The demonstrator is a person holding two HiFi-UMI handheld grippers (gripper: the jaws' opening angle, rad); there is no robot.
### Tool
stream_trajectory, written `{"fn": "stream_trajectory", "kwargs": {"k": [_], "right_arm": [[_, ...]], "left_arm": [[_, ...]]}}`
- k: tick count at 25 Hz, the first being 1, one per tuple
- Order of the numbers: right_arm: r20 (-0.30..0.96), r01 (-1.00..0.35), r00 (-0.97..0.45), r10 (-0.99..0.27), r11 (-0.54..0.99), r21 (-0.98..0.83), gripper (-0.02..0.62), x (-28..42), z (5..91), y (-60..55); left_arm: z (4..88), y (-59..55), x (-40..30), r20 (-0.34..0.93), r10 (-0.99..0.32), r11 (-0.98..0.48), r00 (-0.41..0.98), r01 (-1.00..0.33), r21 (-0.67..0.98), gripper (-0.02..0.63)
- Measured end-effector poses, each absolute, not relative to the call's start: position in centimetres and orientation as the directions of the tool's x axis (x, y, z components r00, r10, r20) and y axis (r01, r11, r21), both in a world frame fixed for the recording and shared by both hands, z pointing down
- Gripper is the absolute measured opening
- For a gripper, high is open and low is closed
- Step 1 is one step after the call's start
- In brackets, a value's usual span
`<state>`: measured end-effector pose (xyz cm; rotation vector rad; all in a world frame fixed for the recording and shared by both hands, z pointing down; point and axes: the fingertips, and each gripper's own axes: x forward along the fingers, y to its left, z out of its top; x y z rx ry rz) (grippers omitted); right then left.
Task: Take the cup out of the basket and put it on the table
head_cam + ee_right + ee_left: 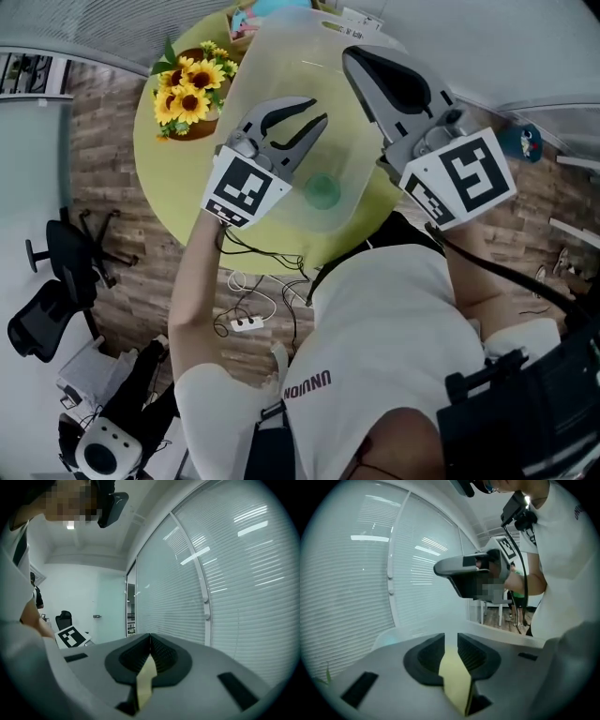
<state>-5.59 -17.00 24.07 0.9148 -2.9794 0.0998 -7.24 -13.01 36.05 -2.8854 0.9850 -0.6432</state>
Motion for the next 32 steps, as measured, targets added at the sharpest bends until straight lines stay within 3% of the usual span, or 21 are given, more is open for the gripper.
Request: {"fn": "stream_trajectory", "kwargs": {"k": [13,32], "right_arm": [[0.069,-0.603,-0.798,-0.599,0.796,-0.052,0.02,-4.5,24.6,-18.1],[0.104,-0.626,-0.778,-0.62,0.778,-0.043,0.02,-4.8,25.4,-19.3]], "left_arm": [[41.0,-10.5,-4.7,0.517,-0.297,-0.944,0.802,-0.328,-0.034,0.095],[46.2,-6.2,-3.5,0.635,0.018,-0.992,0.772,-0.064,0.106,0.109]]}}
